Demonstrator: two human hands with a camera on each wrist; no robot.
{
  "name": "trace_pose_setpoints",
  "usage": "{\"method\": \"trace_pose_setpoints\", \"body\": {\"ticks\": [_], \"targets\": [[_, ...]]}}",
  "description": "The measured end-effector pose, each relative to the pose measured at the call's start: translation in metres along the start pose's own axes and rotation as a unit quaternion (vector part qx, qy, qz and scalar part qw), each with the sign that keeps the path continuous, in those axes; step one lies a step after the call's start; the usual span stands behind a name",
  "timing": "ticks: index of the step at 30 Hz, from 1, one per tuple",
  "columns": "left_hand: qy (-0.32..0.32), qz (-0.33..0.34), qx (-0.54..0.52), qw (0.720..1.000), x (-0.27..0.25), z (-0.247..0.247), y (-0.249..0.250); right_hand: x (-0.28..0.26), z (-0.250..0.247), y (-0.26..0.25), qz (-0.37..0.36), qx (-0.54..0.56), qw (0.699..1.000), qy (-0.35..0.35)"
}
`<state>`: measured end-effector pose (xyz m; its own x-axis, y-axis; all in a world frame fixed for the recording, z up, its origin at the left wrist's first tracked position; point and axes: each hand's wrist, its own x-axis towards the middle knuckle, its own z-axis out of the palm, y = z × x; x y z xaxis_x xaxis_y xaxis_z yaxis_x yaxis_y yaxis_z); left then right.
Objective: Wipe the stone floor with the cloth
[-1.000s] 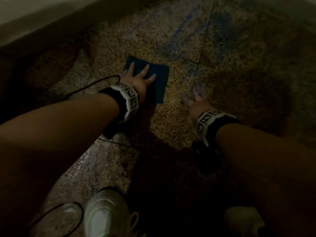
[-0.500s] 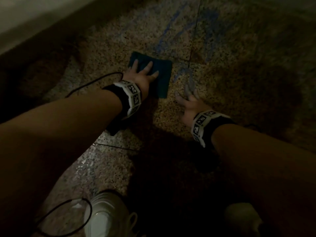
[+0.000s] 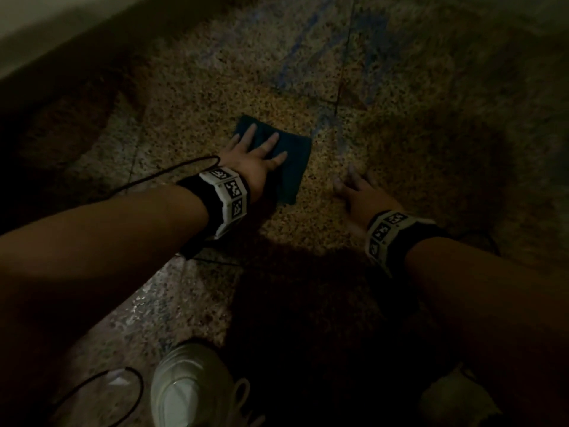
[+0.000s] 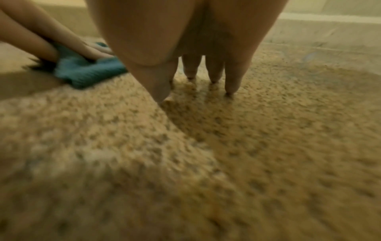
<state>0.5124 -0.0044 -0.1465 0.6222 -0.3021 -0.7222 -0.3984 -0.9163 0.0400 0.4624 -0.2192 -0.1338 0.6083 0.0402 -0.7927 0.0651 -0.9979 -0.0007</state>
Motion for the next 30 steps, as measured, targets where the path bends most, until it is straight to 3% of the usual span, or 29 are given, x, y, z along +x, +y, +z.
{"method": "trace_pose_setpoints", "body": {"ticks": [5, 11, 16, 25, 30], "targets": [[0.010, -0.008, -0.010, 1.000, 0.027, -0.040, 0.017, 0.002, -0.003, -0.004, 0.008, 0.039, 0.999, -0.017], [0.014, -0.018, 0.061, 0.998, 0.045, -0.080, 0.040, 0.000, -0.008, -0.003, 0.010, 0.011, 0.999, -0.038], [0.015, -0.015, -0.001, 1.000, 0.034, -0.066, 0.041, -0.005, -0.009, -0.002, -0.001, -0.005, 0.999, -0.038], [-0.047, 0.013, 0.052, 0.997, -0.005, -0.006, 0.034, -0.002, -0.022, 0.004, -0.019, -0.098, 0.991, -0.092], [-0.097, 0.005, 0.101, 0.990, -0.007, -0.026, 0.041, -0.004, -0.029, 0.028, -0.048, -0.081, 0.995, -0.043]]}}
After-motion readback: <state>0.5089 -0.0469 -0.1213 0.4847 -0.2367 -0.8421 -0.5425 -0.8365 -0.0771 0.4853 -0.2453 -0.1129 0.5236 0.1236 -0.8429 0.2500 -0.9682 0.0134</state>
